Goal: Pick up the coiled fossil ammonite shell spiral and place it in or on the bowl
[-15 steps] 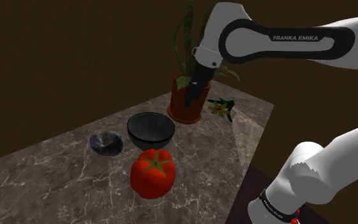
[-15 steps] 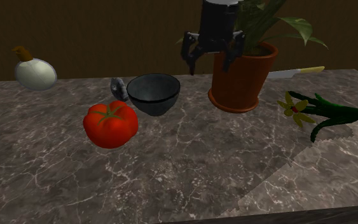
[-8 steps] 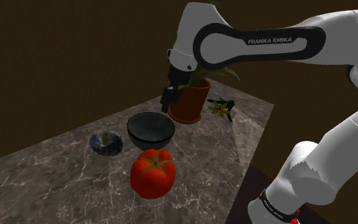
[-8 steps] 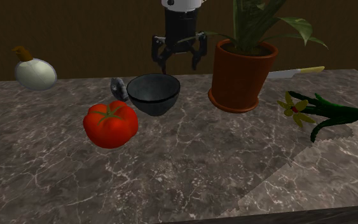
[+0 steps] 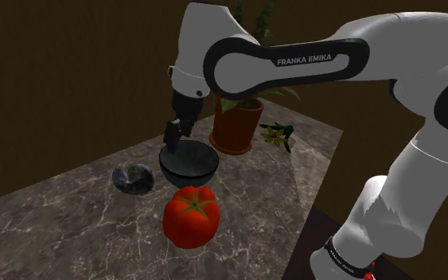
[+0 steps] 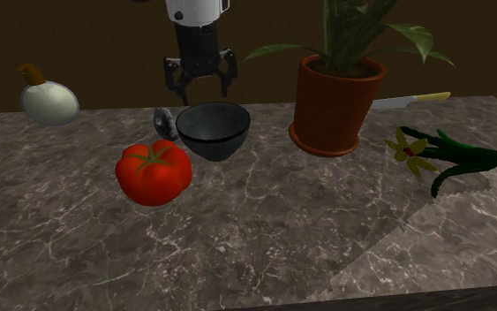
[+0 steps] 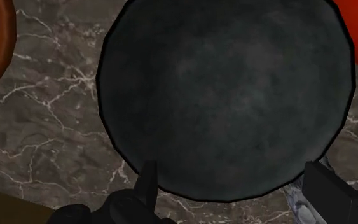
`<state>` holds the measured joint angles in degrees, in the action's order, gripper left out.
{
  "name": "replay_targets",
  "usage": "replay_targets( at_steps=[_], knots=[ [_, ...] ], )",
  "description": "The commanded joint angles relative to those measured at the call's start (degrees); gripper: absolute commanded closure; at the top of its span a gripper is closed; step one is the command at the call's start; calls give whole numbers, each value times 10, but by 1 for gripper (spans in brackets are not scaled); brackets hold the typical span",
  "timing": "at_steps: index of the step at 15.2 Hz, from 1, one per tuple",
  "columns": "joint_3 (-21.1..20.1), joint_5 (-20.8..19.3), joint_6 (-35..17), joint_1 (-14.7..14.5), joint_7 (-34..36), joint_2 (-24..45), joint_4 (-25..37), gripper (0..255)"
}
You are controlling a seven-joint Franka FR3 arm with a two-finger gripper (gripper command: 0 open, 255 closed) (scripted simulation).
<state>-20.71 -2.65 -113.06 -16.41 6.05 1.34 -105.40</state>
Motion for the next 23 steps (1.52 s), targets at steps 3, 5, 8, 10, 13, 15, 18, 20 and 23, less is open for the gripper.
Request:
replay_targets(
  at_steps=[3,5,8,10,13,15,18,20,23],
  knots=[
    [-20,-38,3,-27,16,73,70,0],
    [-28,-58,8,-44,25,111,110,0],
    [-36,-89,21,-74,35,168,173,0],
    [-39,-104,28,-91,38,196,206,0],
    [-37,-107,9,-91,40,202,192,0],
    [-36,-109,-4,-91,42,207,183,0],
    [-34,-113,-21,-91,44,213,172,0],
    [-34,-113,-21,-91,44,213,172,0],
    [-34,-113,-21,-91,44,213,173,0]
  ],
)
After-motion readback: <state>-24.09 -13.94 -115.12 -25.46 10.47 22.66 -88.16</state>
